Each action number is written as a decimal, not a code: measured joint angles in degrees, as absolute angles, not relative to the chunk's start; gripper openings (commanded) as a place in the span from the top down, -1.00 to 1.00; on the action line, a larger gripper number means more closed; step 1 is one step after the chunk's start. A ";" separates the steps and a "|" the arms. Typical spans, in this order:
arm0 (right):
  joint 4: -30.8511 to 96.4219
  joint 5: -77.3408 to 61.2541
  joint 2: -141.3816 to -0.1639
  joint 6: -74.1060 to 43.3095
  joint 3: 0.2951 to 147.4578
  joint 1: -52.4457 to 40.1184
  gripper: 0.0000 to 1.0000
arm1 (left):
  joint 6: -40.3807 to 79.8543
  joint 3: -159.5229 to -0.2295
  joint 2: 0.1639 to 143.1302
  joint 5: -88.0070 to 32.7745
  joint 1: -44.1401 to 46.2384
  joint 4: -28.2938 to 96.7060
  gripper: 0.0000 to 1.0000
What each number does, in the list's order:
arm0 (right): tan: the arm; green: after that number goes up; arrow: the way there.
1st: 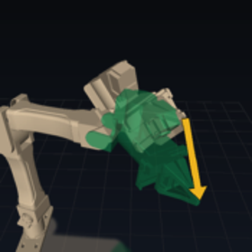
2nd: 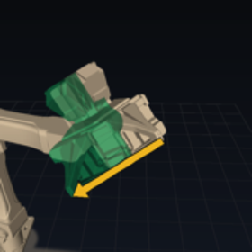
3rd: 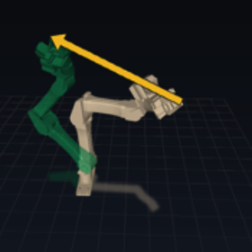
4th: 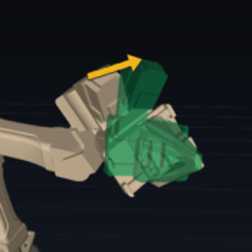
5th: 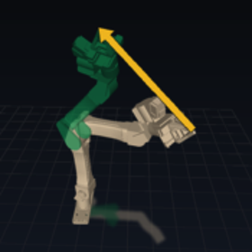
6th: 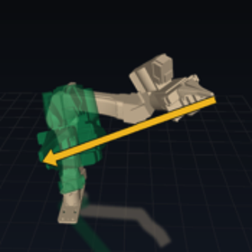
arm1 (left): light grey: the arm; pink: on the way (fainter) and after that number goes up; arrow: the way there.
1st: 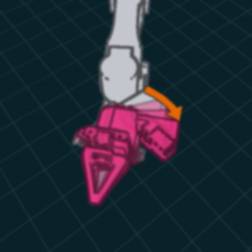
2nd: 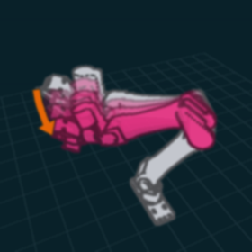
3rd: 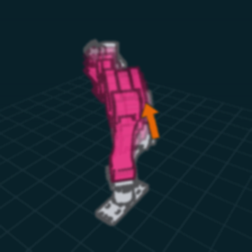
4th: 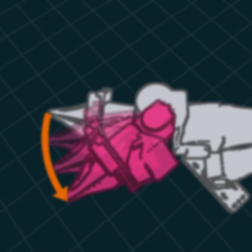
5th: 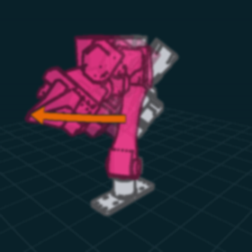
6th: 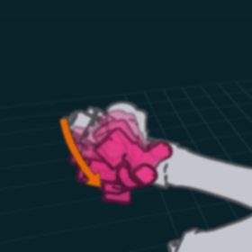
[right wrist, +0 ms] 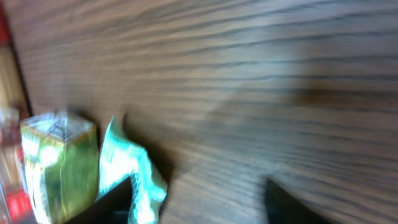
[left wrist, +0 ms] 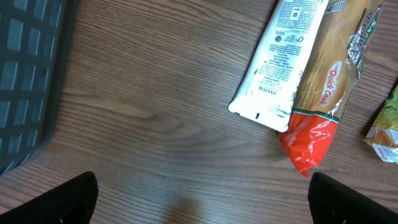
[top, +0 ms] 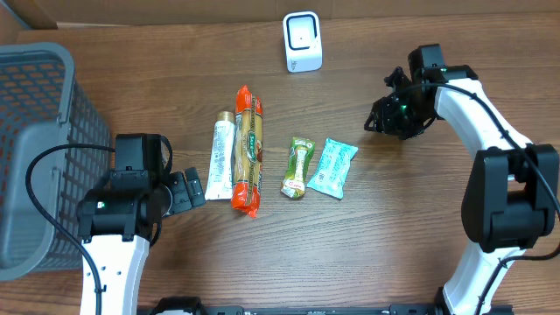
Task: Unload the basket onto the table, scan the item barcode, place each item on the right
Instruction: 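Grasp the wipes pack with the right gripper and lift it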
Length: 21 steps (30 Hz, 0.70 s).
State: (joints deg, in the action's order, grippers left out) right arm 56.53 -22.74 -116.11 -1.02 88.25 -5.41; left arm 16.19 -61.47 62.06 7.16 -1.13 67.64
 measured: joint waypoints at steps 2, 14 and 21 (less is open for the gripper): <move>57.04 -23.49 -115.98 3.70 88.29 -6.92 -0.79 | 16.19 -61.47 62.06 7.16 -1.13 67.61 -0.99; 56.93 -23.03 -122.76 11.84 88.40 -14.70 -0.52 | 16.19 -61.47 62.06 7.16 -1.15 67.61 -0.99; 57.32 -22.26 -123.31 12.08 88.64 -14.68 0.32 | 16.19 -61.47 62.06 7.16 -1.13 67.59 -0.99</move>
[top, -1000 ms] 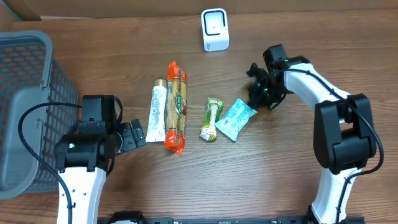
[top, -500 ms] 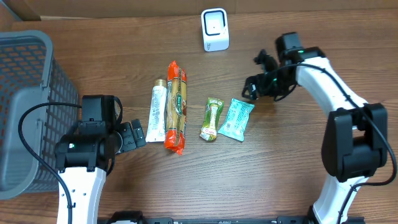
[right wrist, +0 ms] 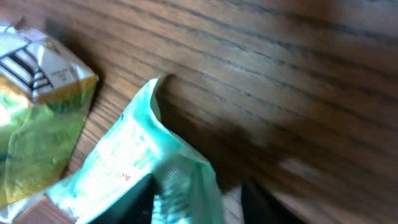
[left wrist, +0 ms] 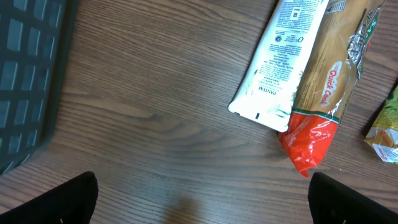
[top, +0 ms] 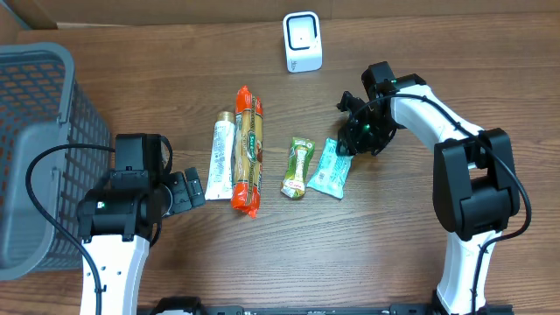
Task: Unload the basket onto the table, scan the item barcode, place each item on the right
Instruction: 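Grasp the wipes pack with the right gripper and lift it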
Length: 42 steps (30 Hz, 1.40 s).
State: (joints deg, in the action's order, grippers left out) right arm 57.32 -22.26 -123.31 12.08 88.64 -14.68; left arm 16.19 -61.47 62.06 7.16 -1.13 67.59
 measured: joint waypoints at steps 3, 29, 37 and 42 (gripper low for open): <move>57.84 -22.57 -123.31 12.10 88.66 -14.72 0.80 | 16.19 -61.47 62.06 7.16 -1.15 67.61 -0.99; 67.16 -13.82 -115.00 -17.58 90.74 -10.33 -0.58 | 16.19 -61.47 62.06 7.16 -1.13 67.61 -0.99; 58.67 -13.74 -115.00 6.24 90.76 -6.17 -0.43 | 16.19 -61.47 62.06 7.16 -1.15 67.59 -0.99; 56.71 -16.82 -115.79 15.86 90.76 -4.93 -0.35 | 16.19 -61.47 62.06 7.16 -1.13 67.61 -0.99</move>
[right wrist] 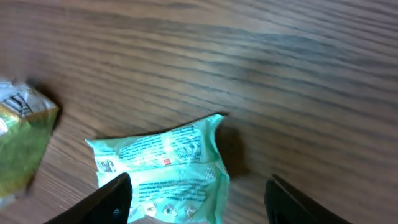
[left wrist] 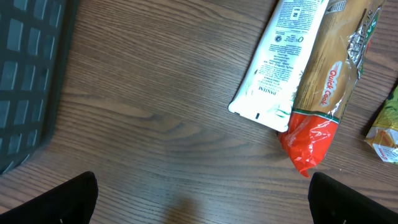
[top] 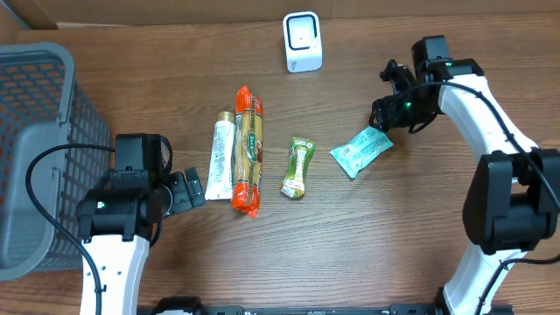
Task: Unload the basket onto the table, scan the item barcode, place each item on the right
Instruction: 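Grasp the wipes pack with the right gripper and lift it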
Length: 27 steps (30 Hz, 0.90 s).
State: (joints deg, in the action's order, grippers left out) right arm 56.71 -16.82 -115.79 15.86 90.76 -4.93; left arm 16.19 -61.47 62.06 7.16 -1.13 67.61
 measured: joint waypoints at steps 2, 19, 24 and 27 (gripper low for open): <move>56.58 -17.82 -118.02 18.70 90.76 -4.97 -0.36 | 16.19 -61.47 62.06 7.16 -1.13 67.61 -0.99; 60.84 -28.53 -126.32 18.06 91.00 -5.04 0.37 | 16.19 -61.47 62.06 7.16 -1.15 67.61 -0.99; 56.66 -32.49 -126.39 13.04 89.23 -5.41 0.92 | 16.19 -61.47 62.06 7.16 -1.13 67.61 -0.99; 55.20 -33.58 -126.39 8.80 89.01 -5.45 0.92 | 16.19 -61.47 62.06 7.16 -1.13 67.61 -0.99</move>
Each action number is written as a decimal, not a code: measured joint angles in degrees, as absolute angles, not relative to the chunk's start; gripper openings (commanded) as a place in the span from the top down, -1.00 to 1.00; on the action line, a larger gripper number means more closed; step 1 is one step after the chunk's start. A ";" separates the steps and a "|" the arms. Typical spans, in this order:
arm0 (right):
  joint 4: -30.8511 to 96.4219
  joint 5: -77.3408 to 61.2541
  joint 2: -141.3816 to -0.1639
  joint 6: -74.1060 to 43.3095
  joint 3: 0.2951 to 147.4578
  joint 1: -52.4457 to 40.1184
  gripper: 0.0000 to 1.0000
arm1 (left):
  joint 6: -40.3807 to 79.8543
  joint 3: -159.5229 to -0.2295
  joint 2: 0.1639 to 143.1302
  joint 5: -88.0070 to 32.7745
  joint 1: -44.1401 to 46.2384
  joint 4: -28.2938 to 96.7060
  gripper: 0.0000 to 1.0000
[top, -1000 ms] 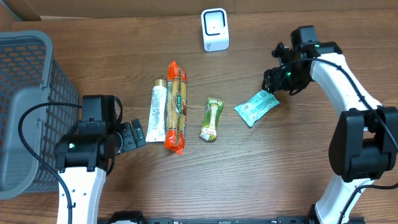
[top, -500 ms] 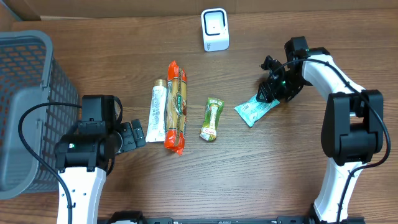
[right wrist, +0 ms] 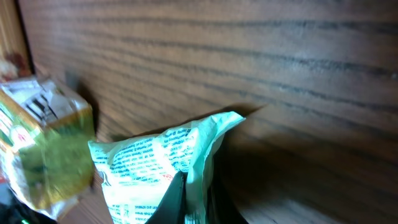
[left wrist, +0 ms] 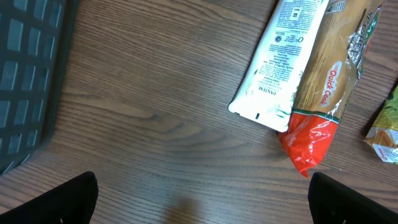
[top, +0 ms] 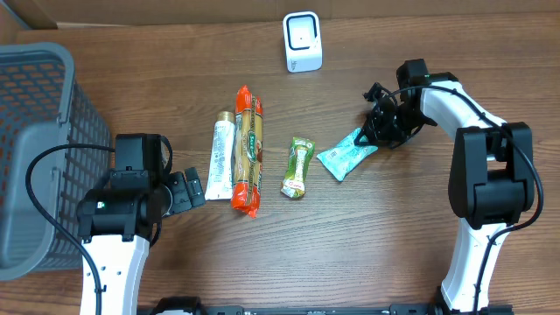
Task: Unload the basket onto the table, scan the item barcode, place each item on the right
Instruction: 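Grasp the wipes pack with the right gripper and lift it, then hold the wipes pack in front of the white scanner with right gripper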
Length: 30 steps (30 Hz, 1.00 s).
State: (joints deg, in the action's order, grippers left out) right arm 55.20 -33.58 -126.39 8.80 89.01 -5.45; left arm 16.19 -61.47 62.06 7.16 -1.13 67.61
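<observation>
A teal snack packet point(top: 344, 156) lies slantwise on the wooden table, right of centre. My right gripper point(top: 378, 131) is at its upper right end. In the right wrist view the packet point(right wrist: 155, 162) has its edge pinched in my right gripper point(right wrist: 194, 196), which is shut on it. The white barcode scanner point(top: 303, 41) stands at the back centre, apart from the packet. My left gripper point(left wrist: 202, 205) is open over bare wood near the front left, and holds nothing.
A green packet point(top: 298, 166) lies just left of the teal one. Further left are a long orange noodle pack point(top: 248, 149) and a white tube point(top: 222, 159). A grey mesh basket point(top: 35, 149) fills the left edge.
My right gripper was open above the teal packet's right end; now it is lower and shut on that edge. The packet lies slightly further left. The left arm has not moved.
The teal packet first lay beside the green packet, with my right gripper off to its right. Then the gripper was at the packet's upper end. Later the packet lay turned and further right, the gripper open above it. Now the gripper pinches its edge.
</observation>
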 measured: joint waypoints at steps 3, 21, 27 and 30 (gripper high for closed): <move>54.08 -34.28 -126.39 5.17 88.79 -5.52 0.92 | 16.19 -61.47 62.06 7.16 -1.13 67.61 -0.99; 43.09 -35.73 -98.10 -10.41 87.22 -4.16 0.92 | 16.19 -61.47 62.06 7.16 -1.13 67.61 -0.99; 40.86 -33.71 -89.30 -16.23 87.22 -4.29 0.92 | 16.19 -61.47 62.06 7.16 -1.13 67.61 -0.99; 40.49 -32.95 -88.42 -16.97 87.22 -5.04 0.92 | 16.19 -61.47 62.06 7.16 -1.15 67.61 -0.99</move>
State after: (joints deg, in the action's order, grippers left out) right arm 40.49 -32.95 -88.42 -16.97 87.22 -5.04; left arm 16.19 -61.47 62.06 7.16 -1.15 67.61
